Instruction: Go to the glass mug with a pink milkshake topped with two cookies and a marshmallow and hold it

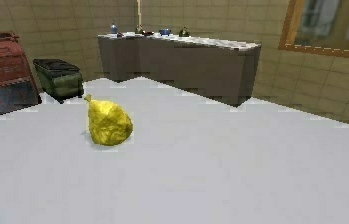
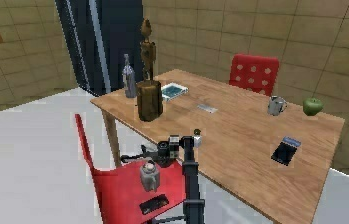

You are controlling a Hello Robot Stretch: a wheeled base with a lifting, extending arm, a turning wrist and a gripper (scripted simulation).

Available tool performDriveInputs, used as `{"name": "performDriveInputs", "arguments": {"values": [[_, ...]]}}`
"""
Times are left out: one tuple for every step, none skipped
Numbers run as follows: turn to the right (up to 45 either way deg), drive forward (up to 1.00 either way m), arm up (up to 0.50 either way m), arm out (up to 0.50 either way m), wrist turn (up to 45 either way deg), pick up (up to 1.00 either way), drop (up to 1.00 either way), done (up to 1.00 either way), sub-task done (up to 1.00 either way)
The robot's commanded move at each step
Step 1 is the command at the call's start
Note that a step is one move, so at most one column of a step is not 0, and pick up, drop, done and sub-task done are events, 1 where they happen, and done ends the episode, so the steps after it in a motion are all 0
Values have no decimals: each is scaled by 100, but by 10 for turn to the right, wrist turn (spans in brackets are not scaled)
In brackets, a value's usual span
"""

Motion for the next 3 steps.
{"name": "performDriveInputs", "arguments": {"values": [[0, 0, 0, 0, 240, 0, 0, 0, 0], [0, 0, -30, 0, 0, 0, 0, 0, 0], [0, 0, 0, 0, 0, 100, 0, 0, 0]]}}
